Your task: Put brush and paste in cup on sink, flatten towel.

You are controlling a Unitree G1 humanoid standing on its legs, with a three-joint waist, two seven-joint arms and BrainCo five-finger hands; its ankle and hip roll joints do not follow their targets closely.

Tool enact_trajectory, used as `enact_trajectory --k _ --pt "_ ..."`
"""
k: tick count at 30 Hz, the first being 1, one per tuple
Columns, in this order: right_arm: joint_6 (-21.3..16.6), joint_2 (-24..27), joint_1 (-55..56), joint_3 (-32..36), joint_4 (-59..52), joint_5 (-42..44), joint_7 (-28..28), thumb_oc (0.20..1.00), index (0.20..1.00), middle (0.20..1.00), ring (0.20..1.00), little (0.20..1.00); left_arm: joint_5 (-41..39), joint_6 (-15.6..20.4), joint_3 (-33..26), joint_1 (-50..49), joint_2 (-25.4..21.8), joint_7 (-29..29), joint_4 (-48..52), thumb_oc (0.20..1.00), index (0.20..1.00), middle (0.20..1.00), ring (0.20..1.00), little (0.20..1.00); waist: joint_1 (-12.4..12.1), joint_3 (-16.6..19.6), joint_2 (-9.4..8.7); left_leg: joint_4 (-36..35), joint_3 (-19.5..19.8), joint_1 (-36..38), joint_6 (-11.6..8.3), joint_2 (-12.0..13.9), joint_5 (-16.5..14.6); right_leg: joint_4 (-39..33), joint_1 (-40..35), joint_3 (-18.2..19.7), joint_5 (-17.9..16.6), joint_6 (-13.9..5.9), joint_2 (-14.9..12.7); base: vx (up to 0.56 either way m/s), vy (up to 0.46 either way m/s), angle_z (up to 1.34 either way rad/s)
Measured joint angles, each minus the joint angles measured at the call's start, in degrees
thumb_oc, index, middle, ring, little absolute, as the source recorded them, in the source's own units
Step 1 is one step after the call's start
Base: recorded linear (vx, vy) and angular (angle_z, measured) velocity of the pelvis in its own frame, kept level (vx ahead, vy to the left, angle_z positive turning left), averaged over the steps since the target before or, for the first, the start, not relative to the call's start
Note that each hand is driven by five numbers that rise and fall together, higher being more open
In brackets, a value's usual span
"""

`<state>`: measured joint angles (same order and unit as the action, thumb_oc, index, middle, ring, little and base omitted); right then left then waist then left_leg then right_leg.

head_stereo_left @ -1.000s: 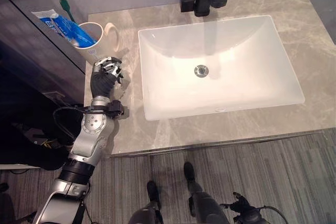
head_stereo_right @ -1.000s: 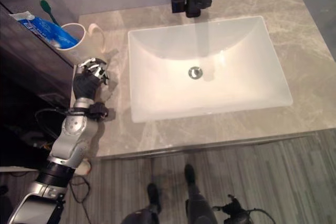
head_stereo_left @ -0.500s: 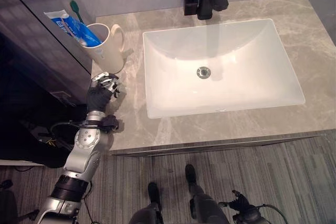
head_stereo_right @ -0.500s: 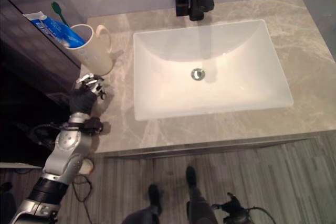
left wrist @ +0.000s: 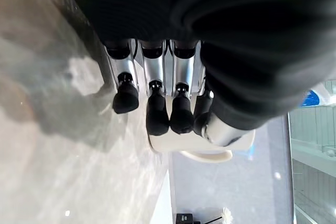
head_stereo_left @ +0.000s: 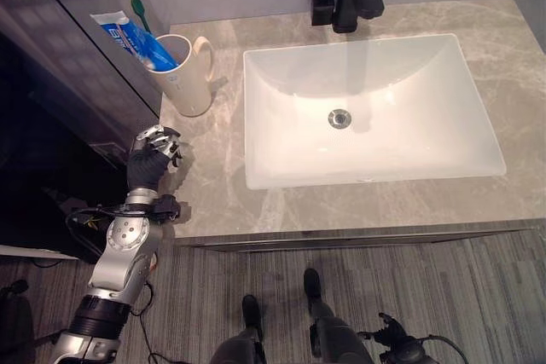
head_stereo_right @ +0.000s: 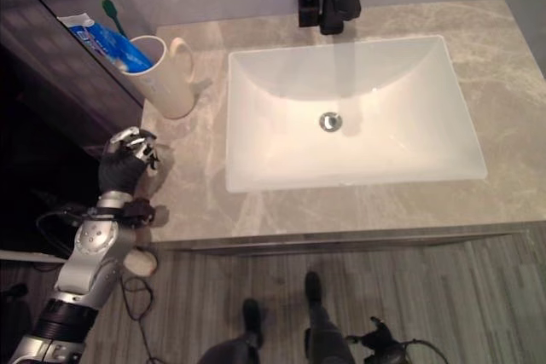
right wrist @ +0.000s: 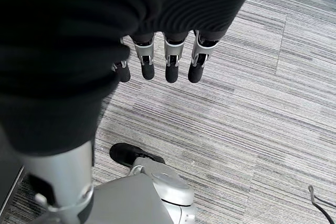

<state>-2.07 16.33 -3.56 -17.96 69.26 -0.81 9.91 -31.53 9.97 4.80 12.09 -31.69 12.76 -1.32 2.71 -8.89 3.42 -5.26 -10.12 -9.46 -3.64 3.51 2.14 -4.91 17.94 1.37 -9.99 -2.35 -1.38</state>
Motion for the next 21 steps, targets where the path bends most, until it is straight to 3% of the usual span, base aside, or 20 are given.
enact_trajectory --k 17,21 --pt "-0.11 0.09 -0.07 -0.16 -0.26 0.10 0.15 1.000 1.000 1.000 1.000 1.000 0.62 1.92 1.25 13.96 -0.09 4.55 -10.58 0.200 0.200 0.200 0.200 0.200 1.47 0.79 -0.93 0.00 -0.78 -3.14 -0.33 0.58 0.20 0.00 3.52 0.75 -0.51 0.67 0.71 0.00 -0.002 -0.01" --pt "-0.40 -0.04 -0.17 -0.35 -0.87 0.28 0.31 1.000 1.000 1.000 1.000 1.000 0.62 2.32 2.21 17.97 -2.21 5.38 -13.67 0.200 0.200 0.200 0.200 0.200 1.66 0.98 -1.38 0.01 -1.46 -4.65 -0.50 0.54 0.35 0.01 5.26 1.24 -0.90 0.72 0.81 0.01 -0.004 -0.07"
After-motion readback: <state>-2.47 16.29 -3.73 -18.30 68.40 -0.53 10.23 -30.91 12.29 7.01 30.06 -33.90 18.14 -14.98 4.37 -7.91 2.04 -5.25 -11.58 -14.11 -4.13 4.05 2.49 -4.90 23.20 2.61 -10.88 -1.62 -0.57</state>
